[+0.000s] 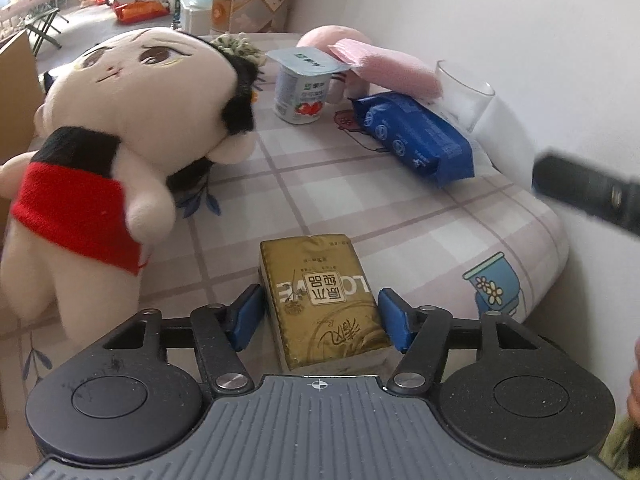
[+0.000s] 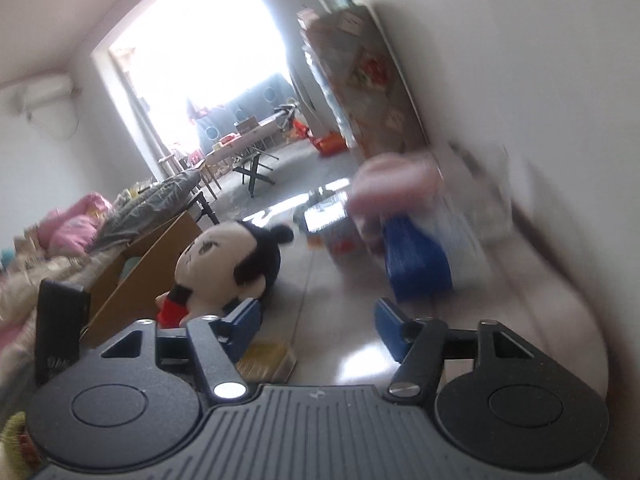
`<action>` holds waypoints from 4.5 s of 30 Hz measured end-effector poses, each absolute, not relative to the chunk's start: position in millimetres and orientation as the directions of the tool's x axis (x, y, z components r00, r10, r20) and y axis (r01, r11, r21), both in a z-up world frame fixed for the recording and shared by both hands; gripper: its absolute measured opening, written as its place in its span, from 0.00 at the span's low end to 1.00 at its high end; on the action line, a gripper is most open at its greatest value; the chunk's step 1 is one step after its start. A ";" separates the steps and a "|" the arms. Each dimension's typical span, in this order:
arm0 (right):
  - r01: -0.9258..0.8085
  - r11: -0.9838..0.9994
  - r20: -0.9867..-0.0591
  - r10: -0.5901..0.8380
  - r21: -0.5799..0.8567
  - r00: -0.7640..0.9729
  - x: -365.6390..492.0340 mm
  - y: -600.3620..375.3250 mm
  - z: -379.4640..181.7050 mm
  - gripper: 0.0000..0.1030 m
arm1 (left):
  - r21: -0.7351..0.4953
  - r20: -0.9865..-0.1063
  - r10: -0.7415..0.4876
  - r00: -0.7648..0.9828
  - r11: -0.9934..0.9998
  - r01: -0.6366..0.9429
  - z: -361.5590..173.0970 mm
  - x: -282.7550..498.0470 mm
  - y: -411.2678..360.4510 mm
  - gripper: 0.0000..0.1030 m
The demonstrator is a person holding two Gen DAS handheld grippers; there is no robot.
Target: Organize soft objects
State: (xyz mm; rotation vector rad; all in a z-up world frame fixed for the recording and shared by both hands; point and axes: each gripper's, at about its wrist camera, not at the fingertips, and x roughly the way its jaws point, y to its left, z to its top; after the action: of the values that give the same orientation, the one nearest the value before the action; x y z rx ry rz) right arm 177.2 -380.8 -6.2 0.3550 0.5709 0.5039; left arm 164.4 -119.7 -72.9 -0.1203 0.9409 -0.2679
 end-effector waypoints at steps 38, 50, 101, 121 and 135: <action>-0.316 0.776 -0.344 0.136 -0.546 0.929 271.9 -268.6 14.8 0.31 | -0.269 -0.701 -0.364 0.614 0.931 0.245 -63.1 129.4 -81.2 0.56; -0.390 0.850 -0.238 0.322 -0.353 0.916 189.5 -271.6 124.5 0.31 | -0.325 -0.547 -0.426 0.720 0.901 0.287 -4.5 71.0 -48.4 0.56; -0.577 0.674 -0.725 0.661 0.461 0.193 375.6 70.4 60.9 0.33 | 0.214 -0.908 0.302 0.290 0.930 -0.298 -44.7 192.7 252.3 0.61; -0.533 0.710 -0.766 0.621 0.461 0.165 391.0 88.1 51.4 0.34 | -0.174 -0.950 -0.049 0.307 0.903 -0.392 -44.1 189.1 259.3 0.64; -0.592 0.754 -0.773 0.546 0.285 0.322 385.2 83.6 68.0 0.63 | -0.113 -0.939 0.042 0.341 0.900 -0.421 -32.2 176.1 267.2 0.64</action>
State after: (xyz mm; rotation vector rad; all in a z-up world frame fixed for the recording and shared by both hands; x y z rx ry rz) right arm 385.2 83.6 68.0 -0.0528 0.9928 0.7475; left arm 176.1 267.2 -32.2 -0.3660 1.1913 0.3103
